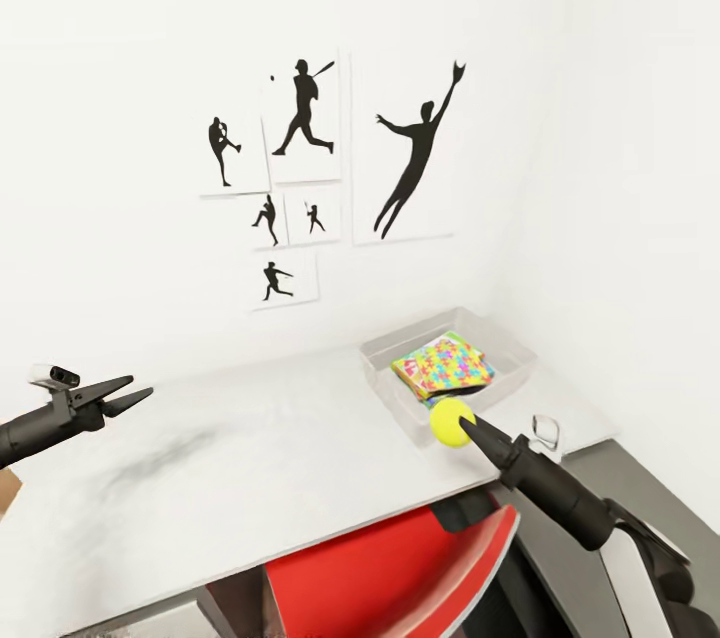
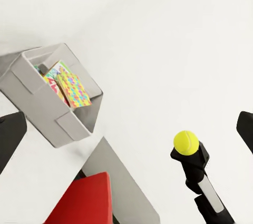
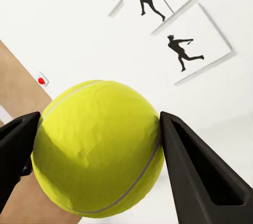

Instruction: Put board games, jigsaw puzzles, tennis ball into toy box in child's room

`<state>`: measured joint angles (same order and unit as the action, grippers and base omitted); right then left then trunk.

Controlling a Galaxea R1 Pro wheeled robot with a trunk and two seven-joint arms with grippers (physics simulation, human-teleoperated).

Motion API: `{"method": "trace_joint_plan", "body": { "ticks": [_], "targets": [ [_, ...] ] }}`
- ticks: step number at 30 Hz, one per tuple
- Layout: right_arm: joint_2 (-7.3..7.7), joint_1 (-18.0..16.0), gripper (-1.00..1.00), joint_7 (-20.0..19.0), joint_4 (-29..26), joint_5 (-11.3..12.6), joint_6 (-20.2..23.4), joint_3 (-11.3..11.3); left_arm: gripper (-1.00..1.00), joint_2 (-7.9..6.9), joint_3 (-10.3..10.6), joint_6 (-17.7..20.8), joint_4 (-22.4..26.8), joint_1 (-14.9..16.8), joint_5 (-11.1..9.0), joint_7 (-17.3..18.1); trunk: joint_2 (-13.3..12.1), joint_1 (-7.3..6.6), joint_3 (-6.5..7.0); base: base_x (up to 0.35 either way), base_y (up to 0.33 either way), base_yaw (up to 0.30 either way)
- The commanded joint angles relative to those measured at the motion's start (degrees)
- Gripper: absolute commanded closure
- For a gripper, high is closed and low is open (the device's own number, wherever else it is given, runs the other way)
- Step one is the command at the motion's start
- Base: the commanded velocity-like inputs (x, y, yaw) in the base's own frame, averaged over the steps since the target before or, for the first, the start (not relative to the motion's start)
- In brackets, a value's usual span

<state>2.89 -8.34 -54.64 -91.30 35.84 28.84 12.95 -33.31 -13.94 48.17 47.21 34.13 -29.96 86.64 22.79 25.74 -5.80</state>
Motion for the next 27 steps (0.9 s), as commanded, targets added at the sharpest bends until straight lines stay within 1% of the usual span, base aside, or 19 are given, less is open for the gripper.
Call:
{"method": "trace_joint_plan", "body": {
  "ticks": [1,4,9,13,19,27],
  "targets": [
    [0.01,-0.02,1.00,-0.01,-0.02,0.37,0.51,0.44,-1.00,0.00,0.02,0.61,-0.02,0.08,-0.01,0.19,0.12,0.04,-0.13,0.060,-0.009,0.277],
    [0.01,-0.01,1.00,-0.09,-0.01,0.37,0.70,1.38,-1.00,0.00,0.04,0.61,-0.02,0.11,-0.01,0.18,0.12,0.04,-0.13,0.126,-0.004,0.217],
    [0.01,-0.01,1.00,-0.16,-0.01,0.40,0.71,1.82,-1.00,0.07,0.00,0.59,-0.02,0.07,-0.01,0.19,0.12,0.04,-0.13,0.215,-0.001,0.037],
    [0.01,-0.02,1.00,-0.20,-0.01,0.45,0.90,1.97,-1.00,0.08,-0.03,0.59,-0.02,0.06,-0.01,0.19,0.12,0.04,-0.13,0.166,0.039,-0.003],
    [0.01,-0.03,1.00,-0.20,-0.01,0.46,0.98,1.99,-1.00,0.06,-0.03,0.60,-0.02,0.06,-0.01,0.20,0.12,0.04,-0.13,0.182,0.016,-0.078],
    [0.01,-0.01,1.00,-0.20,-0.01,0.46,0.86,1.99,-1.00,0.00,-0.12,0.61,-0.02,0.06,-0.01,0.20,0.12,0.04,-0.13,0.173,0.036,-0.009]
  ]
}}
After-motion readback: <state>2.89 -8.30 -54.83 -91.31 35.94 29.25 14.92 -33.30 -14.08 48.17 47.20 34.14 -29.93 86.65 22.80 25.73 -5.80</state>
